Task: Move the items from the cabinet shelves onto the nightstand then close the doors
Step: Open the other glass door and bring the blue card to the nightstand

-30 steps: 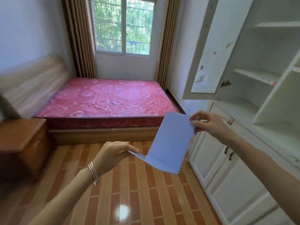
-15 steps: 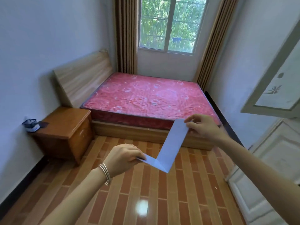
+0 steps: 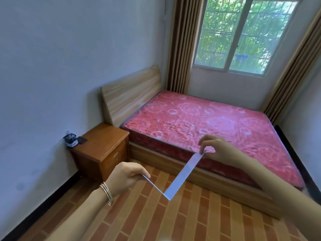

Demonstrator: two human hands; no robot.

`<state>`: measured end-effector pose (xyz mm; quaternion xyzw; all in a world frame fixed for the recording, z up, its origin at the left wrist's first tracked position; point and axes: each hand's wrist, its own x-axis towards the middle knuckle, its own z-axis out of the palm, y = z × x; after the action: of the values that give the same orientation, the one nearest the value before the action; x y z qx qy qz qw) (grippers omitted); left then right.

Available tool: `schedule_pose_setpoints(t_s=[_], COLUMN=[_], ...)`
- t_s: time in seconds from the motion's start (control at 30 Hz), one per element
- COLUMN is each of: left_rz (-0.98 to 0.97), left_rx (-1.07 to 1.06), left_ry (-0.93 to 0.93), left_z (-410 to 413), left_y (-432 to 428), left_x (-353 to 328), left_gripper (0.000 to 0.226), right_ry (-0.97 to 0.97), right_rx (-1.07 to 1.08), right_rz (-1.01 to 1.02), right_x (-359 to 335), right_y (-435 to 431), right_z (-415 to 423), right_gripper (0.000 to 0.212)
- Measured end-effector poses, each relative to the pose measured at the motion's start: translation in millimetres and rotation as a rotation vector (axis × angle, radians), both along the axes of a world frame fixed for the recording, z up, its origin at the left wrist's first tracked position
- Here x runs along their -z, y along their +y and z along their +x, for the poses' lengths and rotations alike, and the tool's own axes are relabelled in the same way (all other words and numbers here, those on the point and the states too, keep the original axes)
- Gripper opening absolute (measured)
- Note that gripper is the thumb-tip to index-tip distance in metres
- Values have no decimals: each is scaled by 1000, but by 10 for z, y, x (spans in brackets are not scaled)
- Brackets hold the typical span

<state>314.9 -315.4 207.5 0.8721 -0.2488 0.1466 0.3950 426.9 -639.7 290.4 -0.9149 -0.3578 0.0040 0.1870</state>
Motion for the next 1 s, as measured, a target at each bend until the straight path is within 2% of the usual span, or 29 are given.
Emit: schedule_pose_setpoints(t_s=[0.1,0.17,0.27,0.4,0.53,0.7,0.87,1.0], left_rz=[-106,-142,-61,-6,71,172,183,68], left_rx=[-97,-191,-254,-333,-396,-470,-501,-560], left_ry=[78,137,198,263,299,330,374,399], left_z=[212,332,539,912,1350,1949,2560,2869], left_y=[181,366,664,1029,1489,1998,2383,2627], left_x=[42,151,256,304,384,391,462,524], left_gripper=[7,18,23,24,26,28,39,25], right_ry=[103,139,156,107,83,47,26,31], right_rx=[-53,-104,-148,-239,-324,-337,-359,-429], right_rz=[87,154,173,86,-103,-181,-69,5], right_x=[-8,49,188,408,614,581,560,544], right_y=[301,521,876,1504,2158,2984,3769,4238], right_z=[421,631,976,1420,1890,2434,2898,3222], right_gripper=[25,22,22,11,15,11,8,5])
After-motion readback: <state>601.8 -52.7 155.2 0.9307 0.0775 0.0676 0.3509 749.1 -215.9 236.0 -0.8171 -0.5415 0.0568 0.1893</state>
